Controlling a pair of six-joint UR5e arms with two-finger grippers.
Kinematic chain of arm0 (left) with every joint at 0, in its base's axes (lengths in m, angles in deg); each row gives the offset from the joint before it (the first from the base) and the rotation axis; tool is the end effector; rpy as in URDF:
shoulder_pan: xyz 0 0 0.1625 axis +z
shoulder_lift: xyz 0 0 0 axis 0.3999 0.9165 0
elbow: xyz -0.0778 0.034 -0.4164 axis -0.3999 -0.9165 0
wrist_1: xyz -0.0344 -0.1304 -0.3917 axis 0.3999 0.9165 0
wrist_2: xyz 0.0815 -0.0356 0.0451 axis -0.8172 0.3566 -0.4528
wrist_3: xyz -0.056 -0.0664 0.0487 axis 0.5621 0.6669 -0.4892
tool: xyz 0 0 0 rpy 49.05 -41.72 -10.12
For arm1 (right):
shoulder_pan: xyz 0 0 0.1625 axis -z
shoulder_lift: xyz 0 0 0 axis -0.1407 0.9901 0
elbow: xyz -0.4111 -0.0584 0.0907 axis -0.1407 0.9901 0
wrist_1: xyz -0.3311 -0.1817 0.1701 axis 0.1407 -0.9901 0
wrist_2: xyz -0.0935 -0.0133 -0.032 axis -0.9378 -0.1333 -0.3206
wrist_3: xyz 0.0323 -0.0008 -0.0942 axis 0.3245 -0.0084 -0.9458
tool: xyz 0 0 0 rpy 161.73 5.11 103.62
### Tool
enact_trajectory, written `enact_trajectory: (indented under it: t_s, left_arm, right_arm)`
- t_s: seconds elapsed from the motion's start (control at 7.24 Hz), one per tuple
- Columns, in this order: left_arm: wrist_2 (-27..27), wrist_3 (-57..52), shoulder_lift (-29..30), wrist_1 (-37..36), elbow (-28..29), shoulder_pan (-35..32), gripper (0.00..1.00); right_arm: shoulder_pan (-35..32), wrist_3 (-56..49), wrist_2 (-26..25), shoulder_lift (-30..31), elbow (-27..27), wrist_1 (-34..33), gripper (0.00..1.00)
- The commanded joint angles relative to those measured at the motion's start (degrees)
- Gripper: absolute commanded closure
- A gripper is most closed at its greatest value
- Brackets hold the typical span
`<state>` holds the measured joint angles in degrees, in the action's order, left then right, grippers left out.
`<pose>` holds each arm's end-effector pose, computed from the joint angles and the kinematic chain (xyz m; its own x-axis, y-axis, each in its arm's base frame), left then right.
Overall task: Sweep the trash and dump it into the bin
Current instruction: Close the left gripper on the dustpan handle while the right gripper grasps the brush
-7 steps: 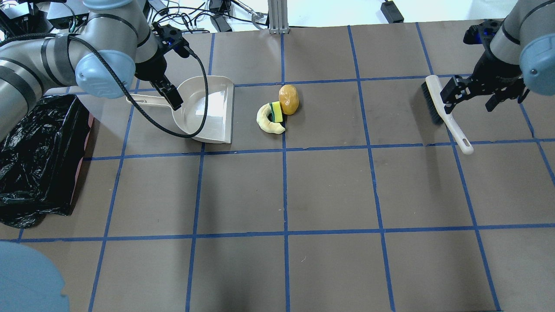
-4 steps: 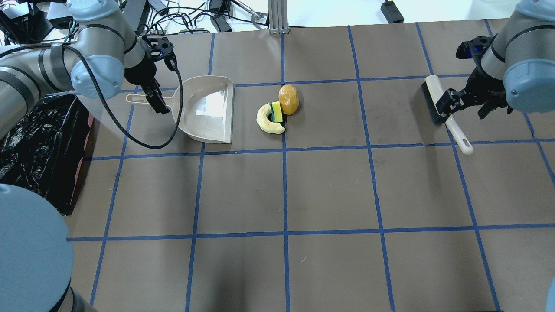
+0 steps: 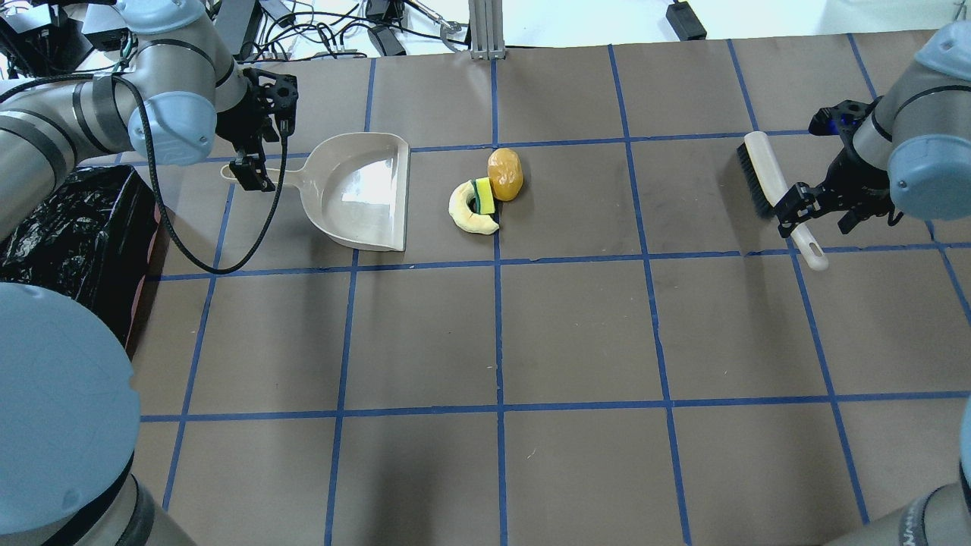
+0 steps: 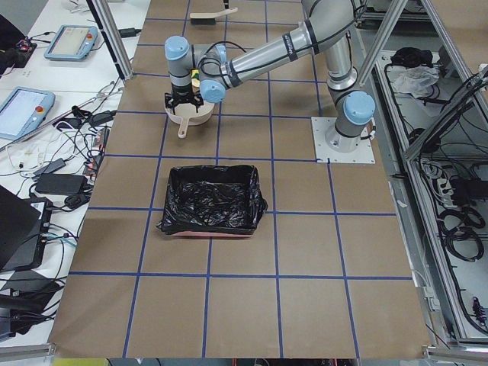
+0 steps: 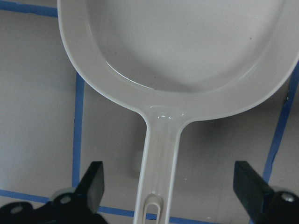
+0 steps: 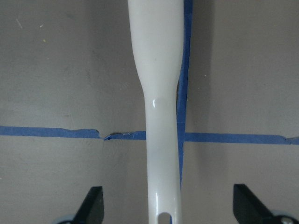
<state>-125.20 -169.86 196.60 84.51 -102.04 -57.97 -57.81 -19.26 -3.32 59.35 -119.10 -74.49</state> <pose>-0.0314 -0.6719 0.2748 -0.0023 0.9982 -0.0602 0.9991 0.0048 0.0427 -0.1038 -0.5574 0.2401 -0.9990 -0.0345 -0.0269 -0.0362 0.9973 0.0638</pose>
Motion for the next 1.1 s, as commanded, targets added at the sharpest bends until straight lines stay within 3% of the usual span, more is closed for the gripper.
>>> enact_trajectory:
  t_s: [0.0,0.69,0.83,0.97]
  left_arm:
    - [-0.10,-3.38,1.66,-0.75,-0.65,0.16,0.00]
    - [0.34,1.55,3.07,-1.63,-0.57,1.92,0.02]
    - [1.47,1.46,3.25,-2.15,-0.04,2.18,0.05]
    - [1.83,1.20,3.43,-3.55,-0.64,3.14,0.06]
  right_arm:
    - [0.16,-0.33,-0.56,-3.10,-1.08,-4.01,0.14]
    - [-0.37,-0.07,-0.04,-1.26,-1.08,-3.23,0.18]
    - [-0.37,-0.15,-0.04,-1.18,-1.08,-3.14,0.24]
    - [-0.37,-0.24,-0.38,-1.18,-1.08,-3.06,0.37]
